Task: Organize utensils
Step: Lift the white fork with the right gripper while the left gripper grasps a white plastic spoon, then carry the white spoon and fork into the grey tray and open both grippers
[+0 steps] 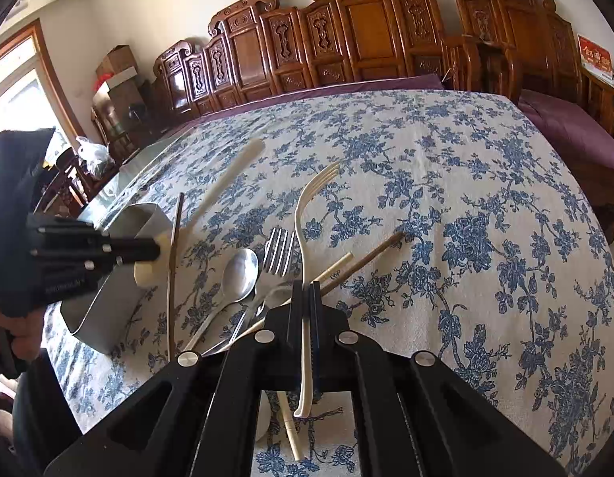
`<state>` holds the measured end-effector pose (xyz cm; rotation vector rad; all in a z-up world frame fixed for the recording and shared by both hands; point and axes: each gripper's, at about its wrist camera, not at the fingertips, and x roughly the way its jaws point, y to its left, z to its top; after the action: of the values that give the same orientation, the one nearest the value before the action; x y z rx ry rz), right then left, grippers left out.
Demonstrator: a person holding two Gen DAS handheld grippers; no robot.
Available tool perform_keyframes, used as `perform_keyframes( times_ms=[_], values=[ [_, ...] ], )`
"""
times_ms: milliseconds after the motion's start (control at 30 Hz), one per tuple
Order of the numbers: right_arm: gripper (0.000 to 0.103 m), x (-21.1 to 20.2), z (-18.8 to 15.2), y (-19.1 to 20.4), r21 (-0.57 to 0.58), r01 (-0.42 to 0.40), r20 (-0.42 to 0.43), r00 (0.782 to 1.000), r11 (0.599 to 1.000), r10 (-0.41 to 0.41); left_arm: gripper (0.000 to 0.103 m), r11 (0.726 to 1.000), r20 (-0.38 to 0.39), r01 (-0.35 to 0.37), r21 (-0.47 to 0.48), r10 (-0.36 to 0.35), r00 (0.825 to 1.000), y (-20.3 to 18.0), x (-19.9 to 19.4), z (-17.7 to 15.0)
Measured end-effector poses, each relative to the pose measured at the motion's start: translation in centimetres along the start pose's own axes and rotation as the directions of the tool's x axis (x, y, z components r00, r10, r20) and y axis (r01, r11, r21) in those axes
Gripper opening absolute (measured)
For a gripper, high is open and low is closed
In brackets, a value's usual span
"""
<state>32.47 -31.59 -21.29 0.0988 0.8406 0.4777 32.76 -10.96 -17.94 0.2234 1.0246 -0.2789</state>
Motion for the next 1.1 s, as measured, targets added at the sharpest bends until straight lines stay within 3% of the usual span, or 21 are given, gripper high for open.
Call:
perform_keyframes(
  times_ms=[167, 433, 1100],
  values=[
    [0.004, -0.4, 0.4, 1.0, -0.006, 0.005, 0.016, 1.000, 1.000, -0.005, 0.001, 0.999, 0.065, -0.040, -0.032, 0.042, 0.997, 1.0, -1.5, 1.6],
    [0.004, -1.3, 1.1, 3.4, -0.009, -0.028, 0.047, 0.999, 1.000, 0.028, 0.001, 0.998, 0.107, -0.030, -0.058, 0.036, 0.994, 2.5, -3.2, 1.9],
    [0.004, -0.4, 0.3, 13.0, -0.103, -0.104, 0.040, 0.993, 0.989, 0.109, 0.001, 0.982, 0.069, -0.030, -0.185, 0.044, 0.997, 10.1, -6.3, -8.3]
  ],
)
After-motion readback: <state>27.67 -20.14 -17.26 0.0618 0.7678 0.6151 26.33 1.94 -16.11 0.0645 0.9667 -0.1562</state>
